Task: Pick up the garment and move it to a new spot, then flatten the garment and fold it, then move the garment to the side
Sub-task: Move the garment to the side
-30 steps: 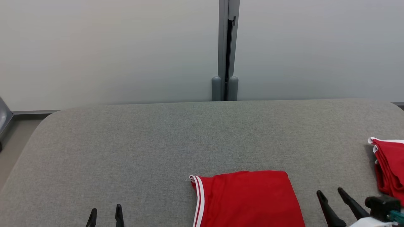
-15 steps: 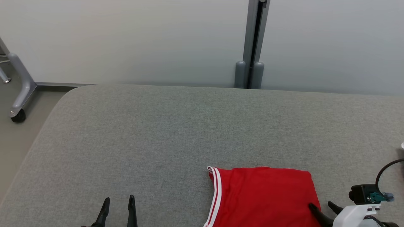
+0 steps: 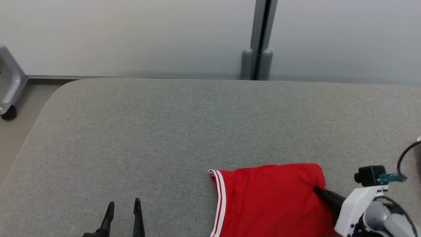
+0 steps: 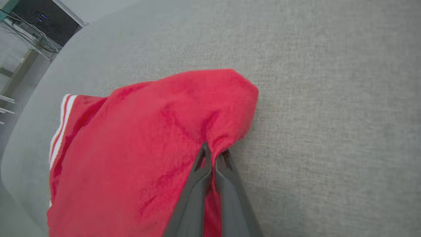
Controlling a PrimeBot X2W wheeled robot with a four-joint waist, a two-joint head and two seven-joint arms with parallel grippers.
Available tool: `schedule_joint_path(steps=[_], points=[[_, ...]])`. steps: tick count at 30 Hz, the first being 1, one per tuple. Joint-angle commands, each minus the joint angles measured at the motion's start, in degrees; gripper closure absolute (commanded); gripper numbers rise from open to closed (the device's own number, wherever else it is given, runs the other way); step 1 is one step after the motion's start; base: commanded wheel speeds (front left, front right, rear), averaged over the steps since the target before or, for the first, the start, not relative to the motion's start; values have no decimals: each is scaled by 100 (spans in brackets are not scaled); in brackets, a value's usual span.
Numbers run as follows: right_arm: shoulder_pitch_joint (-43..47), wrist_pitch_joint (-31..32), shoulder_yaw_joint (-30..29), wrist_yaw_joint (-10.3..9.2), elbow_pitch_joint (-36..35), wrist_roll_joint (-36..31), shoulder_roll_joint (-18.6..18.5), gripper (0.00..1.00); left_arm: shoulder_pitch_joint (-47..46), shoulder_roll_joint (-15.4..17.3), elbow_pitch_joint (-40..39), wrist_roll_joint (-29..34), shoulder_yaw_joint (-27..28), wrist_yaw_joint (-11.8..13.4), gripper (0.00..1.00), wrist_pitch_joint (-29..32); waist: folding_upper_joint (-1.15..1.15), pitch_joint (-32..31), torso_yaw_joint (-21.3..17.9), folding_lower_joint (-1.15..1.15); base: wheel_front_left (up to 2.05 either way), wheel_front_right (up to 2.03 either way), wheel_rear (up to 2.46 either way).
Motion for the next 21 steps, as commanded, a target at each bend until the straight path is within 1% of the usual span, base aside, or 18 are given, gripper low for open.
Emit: schedule_joint_path(steps=[1,5,9,10,13,16,21], points=[[-261,-76,34,11,-70,90,-292,100,-130,16,-51,-59,-19,65,0,-25,0,132,-429,0,0,0,0],[-795,-67,128,6,-179,179,-926,100,-319,16,-86,-128,-168,150,0,-25,0,325,-956,0,0,0,0],[-1257,-98,96,6,-133,283,-1594,100,-654,22,-37,-130,-384,209,0,-25,0,508,-1223,0,0,0,0],[-1257,-98,96,6,-133,283,-1594,100,-654,22,-37,-130,-384,209,0,-25,0,508,-1223,0,0,0,0],[-1531,-165,64,6,21,354,-2031,100,-870,22,5,-125,-527,250,0,-25,0,631,-1254,0,0,0,0],[-1717,-232,16,7,293,457,-2293,100,-944,24,46,-143,-612,305,0,-25,0,687,-1198,0,0,0,0],[-1981,-408,-30,7,672,590,-2563,100,-860,22,86,-33,-658,353,0,-25,0,798,-994,0,0,0,0]])
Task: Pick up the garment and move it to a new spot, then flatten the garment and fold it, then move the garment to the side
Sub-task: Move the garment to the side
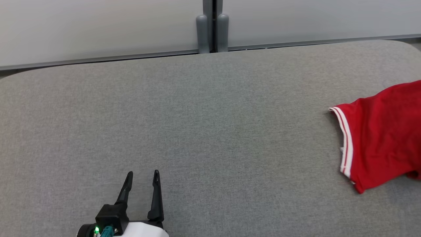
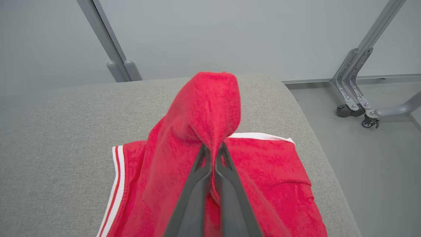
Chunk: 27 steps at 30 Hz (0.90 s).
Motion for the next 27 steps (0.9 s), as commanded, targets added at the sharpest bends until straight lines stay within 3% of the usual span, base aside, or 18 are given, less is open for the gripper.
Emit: schedule_joint_path(steps=[1,13,14,15,16,20,27], points=[[-88,-67,-25,1,56,68,-44,100,49,29,-5,62,40,38,0,-26,0,65,84,0,0,0,0],[-398,-149,-6,0,522,429,-591,100,96,25,-138,213,146,58,0,-26,0,285,74,0,0,0,0],[-405,-170,20,0,621,374,-591,76,74,25,-126,226,144,46,0,-26,0,276,50,0,0,0,0],[-424,-242,58,0,727,276,-588,4,51,26,-107,230,146,31,0,-26,0,262,31,0,0,0,0],[-438,-318,115,0,826,159,-562,0,29,26,-93,212,141,10,0,-26,0,239,14,0,0,0,0],[-525,-824,316,0,1129,-322,-410,0,30,25,-120,102,152,-40,0,-26,0,52,-29,0,0,0,0],[-292,-1786,500,0,1102,-1008,-34,0,315,27,-234,66,459,110,0,-26,0,-431,-30,0,0,0,0]])
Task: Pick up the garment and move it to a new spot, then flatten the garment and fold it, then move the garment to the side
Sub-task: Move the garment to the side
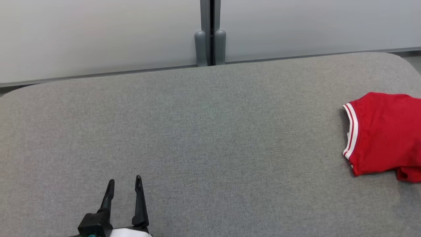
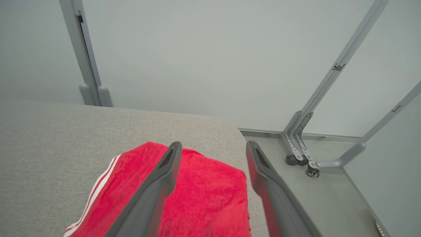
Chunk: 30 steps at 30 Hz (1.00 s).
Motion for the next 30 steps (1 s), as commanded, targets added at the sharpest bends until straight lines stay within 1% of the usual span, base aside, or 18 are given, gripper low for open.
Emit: schedule_joint_path(steps=[1,2,4,6,9,12,13,15,19,25,27,30], points=[[187,-92,-3,-1,-60,-78,89,0,89,24,-32,26,74,15,0,-26,0,-225,12,0,0,0,0],[266,-127,-1,-1,-99,-177,135,0,142,25,-64,0,118,16,0,-26,0,-296,24,0,0,0,0],[559,-190,-119,-1,-255,-385,379,0,306,24,-111,-29,214,28,0,-26,0,-535,91,0,0,0,0],[661,-203,-194,-1,-335,-496,449,0,351,25,-149,-31,252,53,0,-26,0,-599,117,0,0,0,0],[1023,-201,-741,-1,-727,-816,696,0,405,29,-162,51,374,-28,0,-26,0,-734,224,0,0,0,0],[1641,-199,-1518,-1,-1146,-1256,1045,0,484,32,-121,107,456,-114,0,-25,0,-872,363,0,0,0,0],[1861,-200,-1826,-1,-1302,-1445,1189,0,502,35,-85,117,508,-152,0,-25,0,-918,403,0,0,0,0],[2388,-200,-2324,-1,-1606,-1785,1606,0,529,35,-69,151,629,-144,0,-26,0,-997,449,0,0,0,0],[3265,-201,-3139,-1,-2284,-2477,2415,0,653,34,-50,239,781,-218,0,-26,0,-1085,521,0,0,0,0],[4078,-201,-3918,-1,-3022,-3315,3458,0,556,33,86,306,835,-423,0,-26,0,-1143,688,0,0,0,0],[4275,-201,-4143,-1,-3179,-3543,3762,0,483,30,125,328,826,-510,0,-26,0,-1167,737,0,0,0,0],[4475,-202,-4329,-1,-3360,-3779,4136,0,431,30,182,357,814,-586,0,-26,0,-1182,777,0,0,0,0]])
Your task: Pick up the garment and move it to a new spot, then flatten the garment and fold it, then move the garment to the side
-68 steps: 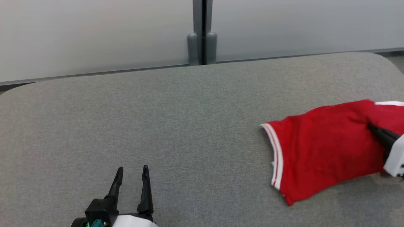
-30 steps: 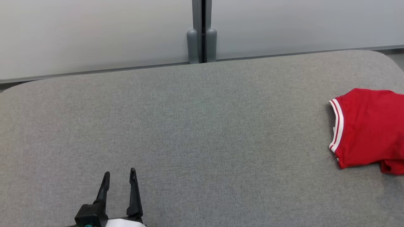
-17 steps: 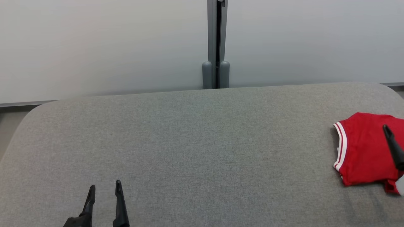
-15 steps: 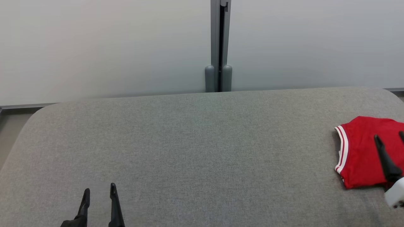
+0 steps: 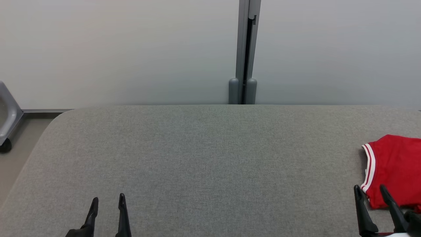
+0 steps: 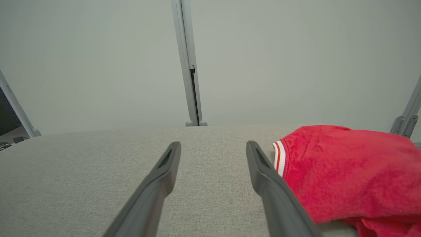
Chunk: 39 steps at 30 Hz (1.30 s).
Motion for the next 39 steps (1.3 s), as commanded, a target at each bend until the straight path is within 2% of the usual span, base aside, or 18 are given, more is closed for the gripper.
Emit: schedule_joint_path(steps=[1,9,22,23,27,39], points=[[118,-25,-119,-1,-92,-125,115,0,-100,20,26,48,16,-43,0,-25,0,-12,17,0,0,0,0],[337,-25,-326,-1,-176,-383,432,0,-161,16,202,-2,-12,-151,0,-25,0,-35,6,0,0,0,0],[361,-25,-291,-1,-87,-434,451,0,-172,16,295,-105,-135,-223,0,-26,0,-34,85,0,0,0,0],[305,2,-295,0,-92,-411,480,100,-120,-12,315,-90,-147,-206,100,5,0,-34,83,0,0,0,0],[368,44,-296,0,102,-361,583,100,1,-41,519,-140,-148,-211,100,55,0,-32,81,0,0,0,0],[114,398,-342,0,90,936,590,100,-267,-33,510,-1383,60,-406,100,397,0,29,33,0,0,0,0]])
